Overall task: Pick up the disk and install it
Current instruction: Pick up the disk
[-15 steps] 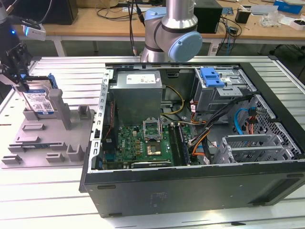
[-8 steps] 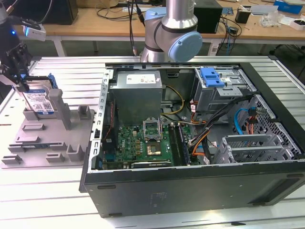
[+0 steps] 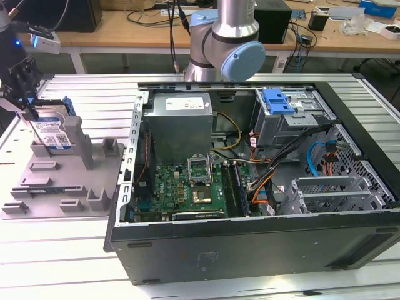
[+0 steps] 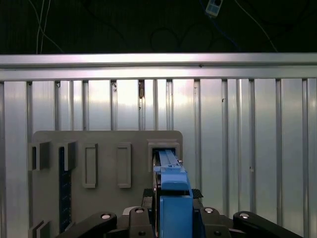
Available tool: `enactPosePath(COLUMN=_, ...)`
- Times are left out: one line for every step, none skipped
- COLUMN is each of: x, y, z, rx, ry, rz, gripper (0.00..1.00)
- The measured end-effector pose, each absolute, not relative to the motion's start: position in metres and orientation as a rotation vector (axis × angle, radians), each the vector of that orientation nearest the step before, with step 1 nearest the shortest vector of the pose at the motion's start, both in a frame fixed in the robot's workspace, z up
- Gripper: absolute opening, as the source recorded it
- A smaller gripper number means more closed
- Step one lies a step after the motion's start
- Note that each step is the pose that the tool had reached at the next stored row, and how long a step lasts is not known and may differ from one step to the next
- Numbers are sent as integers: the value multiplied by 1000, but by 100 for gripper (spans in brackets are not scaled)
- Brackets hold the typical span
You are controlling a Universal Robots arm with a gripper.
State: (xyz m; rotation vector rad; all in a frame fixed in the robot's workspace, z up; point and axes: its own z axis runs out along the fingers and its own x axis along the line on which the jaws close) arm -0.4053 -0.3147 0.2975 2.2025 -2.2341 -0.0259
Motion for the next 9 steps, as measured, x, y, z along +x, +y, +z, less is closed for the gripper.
enactPosePath(x=-405, y=-315, z=297, rx=2203, ry=-2234, rz=-26, gripper=37)
enactPosePath(x=-405, y=-315, z=297, rx=2203, ry=-2234, rz=-26, gripper=37)
enactPosePath(x=-405, y=-315, z=297, rx=2203, ry=-2234, rz=-26, gripper=37)
enactPosePath(x=-405, y=-315, z=297, rx=2203, ry=-2234, rz=-26, gripper=37)
enactPosePath(x=-405, y=-315, z=297, rx=2203, ry=-2234, rz=-26, gripper=37)
enactPosePath(x=-405, y=-315, z=297, rx=2203, ry=-2234, rz=-26, gripper=37)
enactPosePath(x=-405, y=-315, z=297, rx=2203, ry=-2234, rz=-26, gripper=37)
enactPosePath(x=-405, y=-315, z=297, rx=2203, ry=-2234, rz=-26, gripper=37)
enactPosePath(x=-405, y=-315, z=297, rx=2203, ry=-2234, rz=-26, gripper=37)
